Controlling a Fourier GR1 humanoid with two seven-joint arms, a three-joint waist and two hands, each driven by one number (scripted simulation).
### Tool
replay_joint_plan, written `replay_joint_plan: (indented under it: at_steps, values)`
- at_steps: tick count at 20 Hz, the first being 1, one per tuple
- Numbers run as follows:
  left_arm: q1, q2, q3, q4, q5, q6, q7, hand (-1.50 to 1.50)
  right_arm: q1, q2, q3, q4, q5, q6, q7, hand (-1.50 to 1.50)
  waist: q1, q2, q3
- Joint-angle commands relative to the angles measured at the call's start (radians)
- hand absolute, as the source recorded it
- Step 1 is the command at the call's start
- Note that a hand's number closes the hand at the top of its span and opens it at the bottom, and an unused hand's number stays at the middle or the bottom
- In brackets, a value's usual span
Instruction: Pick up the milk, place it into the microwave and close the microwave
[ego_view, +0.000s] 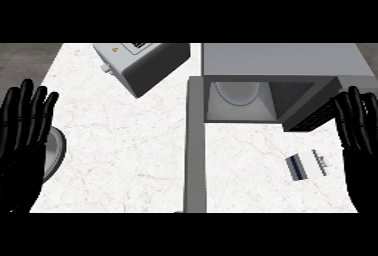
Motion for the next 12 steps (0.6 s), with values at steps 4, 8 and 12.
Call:
replay_joint_plan:
  at_steps: [4, 8, 12]
  values:
    - [-0.023, 0.084, 0.089, -0.039, 0.105, -0.083, 0.079, -1.5, 0.036, -0.071, -0.149, -0.014, -0.051, 0.036, -0.02, -1.5, -0.015, -0.012, -0.008]
    - [0.012, 0.049, 0.14, 0.027, 0.361, -0.152, 0.114, -1.5, 0.13, -0.073, -0.156, -0.073, -0.188, 0.122, -0.024, -1.5, -0.018, -0.014, -0.008]
    - [0.037, 0.119, 0.251, -0.015, 0.506, -0.206, 0.174, -1.5, 0.205, -0.055, -0.184, -0.154, -0.184, 0.118, -0.005, -1.5, -0.015, -0.014, -0.008]
